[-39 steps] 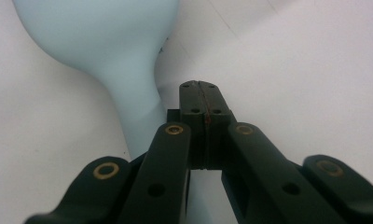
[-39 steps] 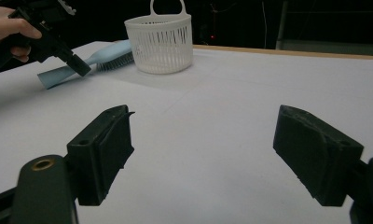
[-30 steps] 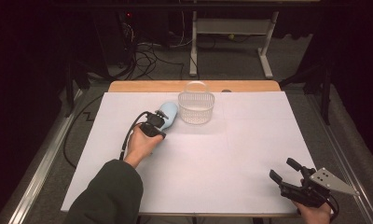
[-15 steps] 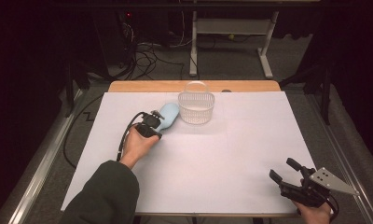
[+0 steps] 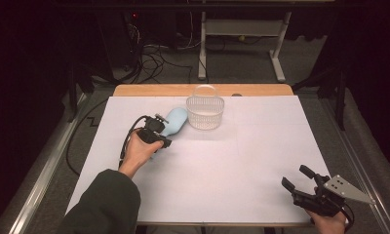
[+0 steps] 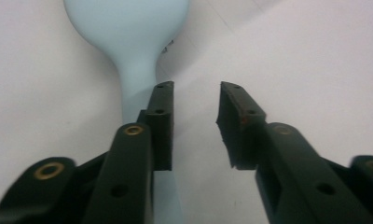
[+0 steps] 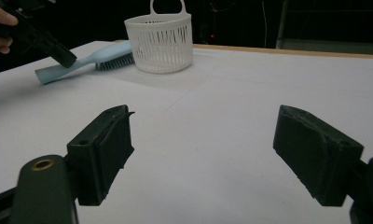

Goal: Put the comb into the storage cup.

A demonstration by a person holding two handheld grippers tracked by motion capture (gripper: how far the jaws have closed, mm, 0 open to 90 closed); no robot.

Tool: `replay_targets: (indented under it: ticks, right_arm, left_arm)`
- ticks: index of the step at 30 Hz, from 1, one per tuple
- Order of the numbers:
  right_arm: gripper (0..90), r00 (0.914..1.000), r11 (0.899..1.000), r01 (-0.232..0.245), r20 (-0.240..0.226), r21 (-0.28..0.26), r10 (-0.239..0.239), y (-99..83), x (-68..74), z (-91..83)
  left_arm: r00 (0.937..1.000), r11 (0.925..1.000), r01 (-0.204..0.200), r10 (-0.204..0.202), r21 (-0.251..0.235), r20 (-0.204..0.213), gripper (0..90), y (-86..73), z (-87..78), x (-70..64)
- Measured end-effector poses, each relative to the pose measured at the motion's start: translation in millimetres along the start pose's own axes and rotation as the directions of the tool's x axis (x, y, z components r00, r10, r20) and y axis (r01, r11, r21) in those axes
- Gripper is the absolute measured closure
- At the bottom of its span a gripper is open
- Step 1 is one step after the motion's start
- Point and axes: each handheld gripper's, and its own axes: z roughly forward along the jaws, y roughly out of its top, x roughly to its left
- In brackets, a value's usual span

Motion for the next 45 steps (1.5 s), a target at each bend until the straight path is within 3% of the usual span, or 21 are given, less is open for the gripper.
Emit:
replay_targets:
  ticks: [10, 20, 26, 37, 45]
  right_arm:
    - [20.2, 1.0000, 1.000, 0.001, 0.001, 0.001, -0.001, 0.1, -0.2, -0.3]
    - [20.2, 1.0000, 1.000, 0.004, -0.004, 0.000, -0.004, -0.1, -0.1, -0.5]
    - [20.3, 1.0000, 1.000, 0.001, -0.005, 0.001, -0.001, -0.1, -0.2, -0.3]
    - [20.3, 1.0000, 1.000, 0.003, -0.005, 0.006, -0.003, -0.3, 0.2, 0.1]
    - [20.4, 1.0000, 1.000, 0.008, -0.004, 0.008, -0.008, -0.3, 0.1, 0.0]
  left_arm:
    - [0.9981, 0.9999, 0.017, -0.017, -0.001, -0.060, 45.7, 8.5, 1.6, 6.6]
    - [0.9952, 0.9986, 0.049, -0.048, 0.017, -0.086, 38.1, 12.9, 20.1, 15.3]
    - [0.9936, 0.9969, 0.070, -0.066, 0.036, -0.091, 38.0, 14.9, 29.2, 17.2]
    - [0.9910, 0.9962, 0.071, -0.065, 0.050, -0.117, 39.5, 15.5, 36.1, 18.7]
    - [0.9865, 0.9959, 0.075, -0.066, 0.051, -0.150, 47.2, 15.2, 39.3, 20.4]
